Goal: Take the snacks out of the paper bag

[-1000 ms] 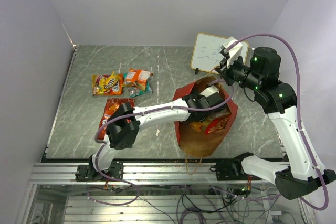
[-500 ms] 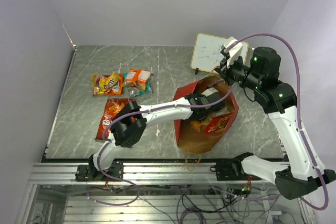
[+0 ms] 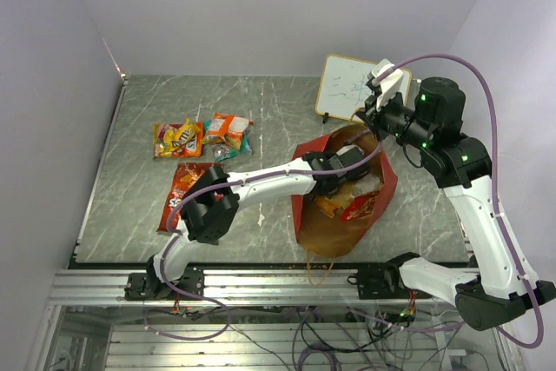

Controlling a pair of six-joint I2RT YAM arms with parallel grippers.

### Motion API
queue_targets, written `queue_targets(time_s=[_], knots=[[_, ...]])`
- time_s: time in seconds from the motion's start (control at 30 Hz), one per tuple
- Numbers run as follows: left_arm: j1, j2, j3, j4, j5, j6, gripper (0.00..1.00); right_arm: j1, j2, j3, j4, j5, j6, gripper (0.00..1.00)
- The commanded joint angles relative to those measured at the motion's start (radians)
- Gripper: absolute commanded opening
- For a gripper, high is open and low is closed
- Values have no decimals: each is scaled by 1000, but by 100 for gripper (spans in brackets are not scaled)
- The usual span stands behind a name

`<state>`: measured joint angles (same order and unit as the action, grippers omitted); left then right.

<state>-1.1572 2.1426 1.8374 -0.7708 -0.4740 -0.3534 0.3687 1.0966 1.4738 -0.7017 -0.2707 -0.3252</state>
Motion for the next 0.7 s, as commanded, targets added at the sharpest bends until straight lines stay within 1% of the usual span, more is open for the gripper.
queue_targets(time_s=[0.0,0.17,0.33,0.53,0.67], knots=[[2,-96,37,29,50,56,7,1,-24,9,90,53,33,0],[2,-209,-24,107,104,106,7,1,-31,-12,135,119,44,0],[2,-308,-72,168,199,133,7,1,-13,-4,152,189,65,0],[1,-364,-43,153,283,156,7,0,0,-10,187,242,100,0],[0,-411,-26,158,312,164,7,1,8,-12,200,268,112,0]])
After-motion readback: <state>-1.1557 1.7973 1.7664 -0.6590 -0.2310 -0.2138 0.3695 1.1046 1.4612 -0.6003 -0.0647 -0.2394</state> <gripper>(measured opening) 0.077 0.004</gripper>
